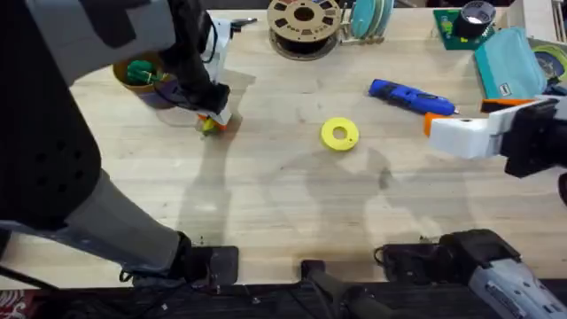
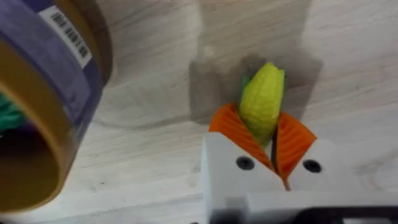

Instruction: Pick up the gripper from the table and insert it into the empty holder that is missing its gripper. Then pick up a screw, insert it into the mounting hole, and use the screwdriver to tighten it. Finally, clean up the table by picking up the vegetable and placing it into the bucket.

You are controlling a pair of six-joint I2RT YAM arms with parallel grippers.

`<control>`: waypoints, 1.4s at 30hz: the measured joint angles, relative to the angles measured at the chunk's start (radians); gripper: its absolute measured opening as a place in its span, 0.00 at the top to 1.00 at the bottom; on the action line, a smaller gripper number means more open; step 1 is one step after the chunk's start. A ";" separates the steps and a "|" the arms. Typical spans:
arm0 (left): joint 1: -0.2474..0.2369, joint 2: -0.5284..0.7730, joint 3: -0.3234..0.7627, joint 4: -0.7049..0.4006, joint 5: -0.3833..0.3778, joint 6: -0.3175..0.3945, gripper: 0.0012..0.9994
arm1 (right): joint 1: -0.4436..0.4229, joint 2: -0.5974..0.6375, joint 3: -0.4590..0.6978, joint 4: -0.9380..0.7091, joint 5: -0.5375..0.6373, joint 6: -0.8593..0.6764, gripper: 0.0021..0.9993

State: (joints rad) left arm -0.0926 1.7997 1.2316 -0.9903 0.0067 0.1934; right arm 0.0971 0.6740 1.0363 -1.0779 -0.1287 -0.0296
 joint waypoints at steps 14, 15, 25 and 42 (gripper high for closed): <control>0.046 -0.166 0.335 -0.123 -0.069 -0.083 0.97 | 0.000 0.000 0.000 0.000 0.000 0.000 0.00; 0.067 -0.188 0.341 -0.117 -0.080 -0.087 0.97 | 0.000 0.000 0.000 0.000 0.000 0.001 0.00; 0.348 -0.139 0.344 0.040 -0.040 -0.100 0.97 | 0.000 0.000 0.000 0.000 0.000 0.005 0.00; 0.355 -0.039 0.344 0.087 0.012 -0.100 0.36 | 0.000 0.000 0.000 0.000 0.000 0.005 0.00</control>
State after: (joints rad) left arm 0.2626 1.7607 1.5753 -0.9028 0.0189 0.0929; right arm 0.0971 0.6740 1.0363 -1.0777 -0.1287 -0.0246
